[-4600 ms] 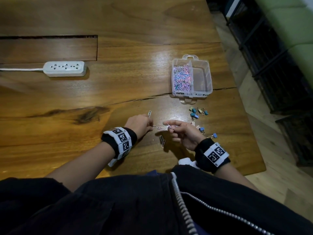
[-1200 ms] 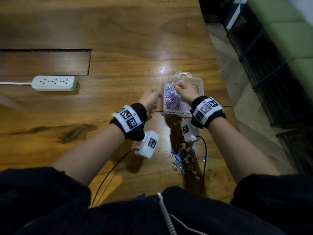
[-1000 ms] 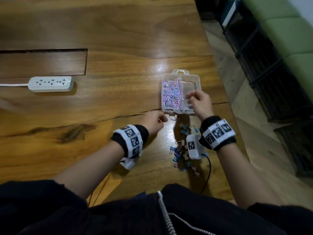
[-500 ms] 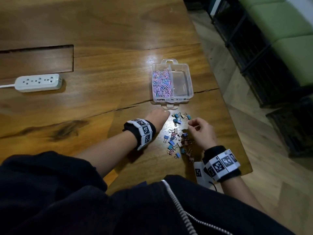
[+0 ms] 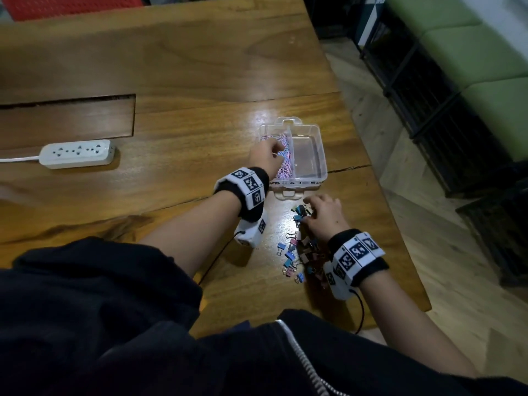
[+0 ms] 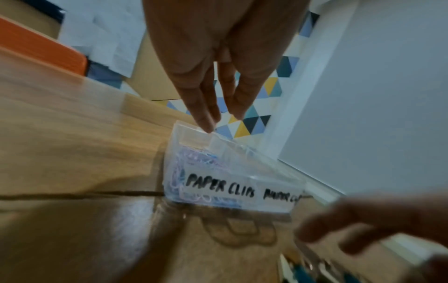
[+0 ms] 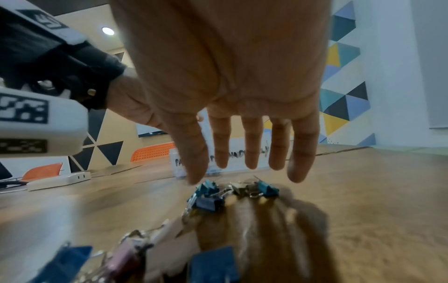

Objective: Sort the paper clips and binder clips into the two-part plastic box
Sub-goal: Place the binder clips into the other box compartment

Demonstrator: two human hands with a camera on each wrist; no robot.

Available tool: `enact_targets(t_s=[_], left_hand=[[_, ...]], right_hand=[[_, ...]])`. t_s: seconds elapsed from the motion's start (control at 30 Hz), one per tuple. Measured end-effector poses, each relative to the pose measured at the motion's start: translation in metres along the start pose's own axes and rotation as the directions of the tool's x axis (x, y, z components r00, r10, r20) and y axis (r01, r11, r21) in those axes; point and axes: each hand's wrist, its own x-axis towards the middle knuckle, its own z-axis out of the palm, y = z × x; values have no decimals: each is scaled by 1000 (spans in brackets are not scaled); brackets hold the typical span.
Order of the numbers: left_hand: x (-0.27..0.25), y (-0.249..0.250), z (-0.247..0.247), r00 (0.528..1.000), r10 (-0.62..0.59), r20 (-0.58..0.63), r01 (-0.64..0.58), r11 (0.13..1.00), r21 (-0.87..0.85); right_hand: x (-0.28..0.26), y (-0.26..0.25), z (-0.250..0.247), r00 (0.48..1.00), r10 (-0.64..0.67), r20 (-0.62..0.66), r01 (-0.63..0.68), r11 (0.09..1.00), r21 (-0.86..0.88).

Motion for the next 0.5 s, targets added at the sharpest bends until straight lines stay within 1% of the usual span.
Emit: enact_targets(t_s=[0.03,0.1,0.17,0.2,0.23,0.27,0.33,0.37,0.43,0.47,0.5], left_hand=[[-2,-1,1,1000,21,13,-21,999,29],[-12,-3,4,994,98,54,-103,990,96],[-25,-8,7,981,141,135,-161,975,151],[-31,-11,9,970,129,206,-162,975,150],[-37,-15,11,948,107,298,-157,976,150],[-43,-18,15,916,90,392,-175,967,187],[-54,-26,25,841,68,537,-290,894,341],[-58,-31,30,809,58,585,-352,845,403],[-67,-36,36,759,26,651,-436,763,477],[-70,-39,38,742,-1,671,-455,734,504],[-72,-41,39,731,-20,682,-474,704,528]], right_hand=[[2,-1,-1,999,-17,49,19,999,-41],[3,-3,-1,986,-45,159,65,990,-123],[1,-5,-1,978,-71,197,108,977,-183],[-1,-5,0,980,-89,179,124,974,-192],[-3,-4,1,983,-113,145,139,972,-188],[-7,-3,4,985,-135,109,153,972,-178],[-15,-1,9,982,-175,76,185,970,-160],[-19,1,11,978,-194,79,203,970,-134],[-27,6,13,975,-217,44,217,976,5],[-32,9,11,980,-198,-11,198,975,103],[-38,14,9,986,-146,-78,159,966,203]])
